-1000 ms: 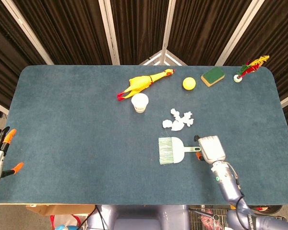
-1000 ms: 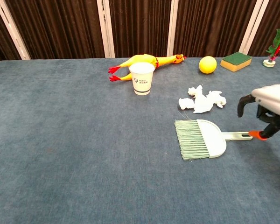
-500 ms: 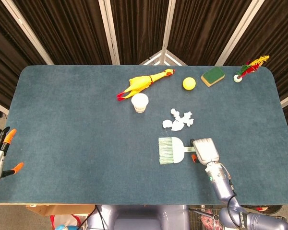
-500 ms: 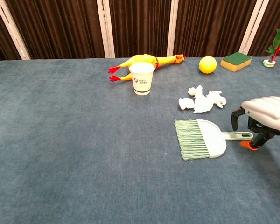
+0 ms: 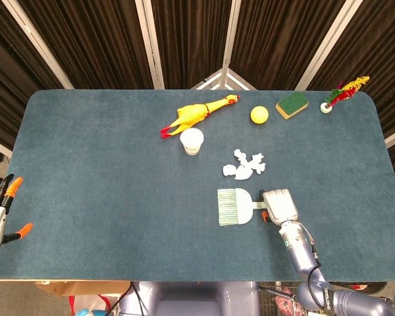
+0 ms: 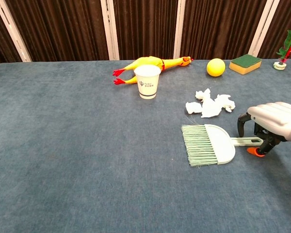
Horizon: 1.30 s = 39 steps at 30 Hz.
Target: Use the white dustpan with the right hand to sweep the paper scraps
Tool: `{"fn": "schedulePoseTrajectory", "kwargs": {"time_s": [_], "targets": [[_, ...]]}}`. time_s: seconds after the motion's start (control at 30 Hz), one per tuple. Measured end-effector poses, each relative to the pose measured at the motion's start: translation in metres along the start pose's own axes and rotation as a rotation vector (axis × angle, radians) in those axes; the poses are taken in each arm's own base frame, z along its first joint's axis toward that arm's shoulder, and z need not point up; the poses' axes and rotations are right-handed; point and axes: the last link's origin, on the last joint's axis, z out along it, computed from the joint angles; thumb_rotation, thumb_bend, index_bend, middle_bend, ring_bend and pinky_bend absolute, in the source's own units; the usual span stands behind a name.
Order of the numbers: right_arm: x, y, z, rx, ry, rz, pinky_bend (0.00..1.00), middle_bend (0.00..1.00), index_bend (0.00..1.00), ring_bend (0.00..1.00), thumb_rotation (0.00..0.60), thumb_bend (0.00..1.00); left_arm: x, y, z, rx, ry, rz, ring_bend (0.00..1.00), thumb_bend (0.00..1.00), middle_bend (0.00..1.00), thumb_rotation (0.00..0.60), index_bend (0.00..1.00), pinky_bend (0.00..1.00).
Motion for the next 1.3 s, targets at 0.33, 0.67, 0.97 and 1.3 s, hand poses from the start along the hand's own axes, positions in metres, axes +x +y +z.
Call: {"fn": "schedulePoseTrajectory", "kwargs": {"time_s": [0.33,0.67,0.97,1.3], "targets": [[-0.007,0.003,0.002,-0.019,-0.03,-0.011,0.85,0.96,0.66,0.98,0.6,0.48,0.0,0.0,0.0,0.003,-0.002,-0.002,0.0,0.01,0.0,0.6,0.0,0.0],[0.003,-0.002,-0.001,0.011,0.001,-0.004,0.85,0.96,0.74,0.98,0.6,0.56,0.0,0.0,0.0,0.005,-0.004,-0.006,0.0,0.01,0.0,0.6,0.0,0.0],[0.046,-0.006,0.003,0.036,0.088,-0.025,0.85,0.96,0.76,0.98,0.6,0.58,0.0,0.0,0.0,0.006,-0.009,-0.01,0.0,0.01,0.0,0.6,0.0,0.0],[0.088,-0.013,0.017,0.01,0.124,-0.045,0.85,0.96,0.78,0.98,0.6,0.6,0.0,0.0,0.001,0.006,-0.018,-0.016,0.0,0.01,0.0,0.6,0.0,0.0]]}}
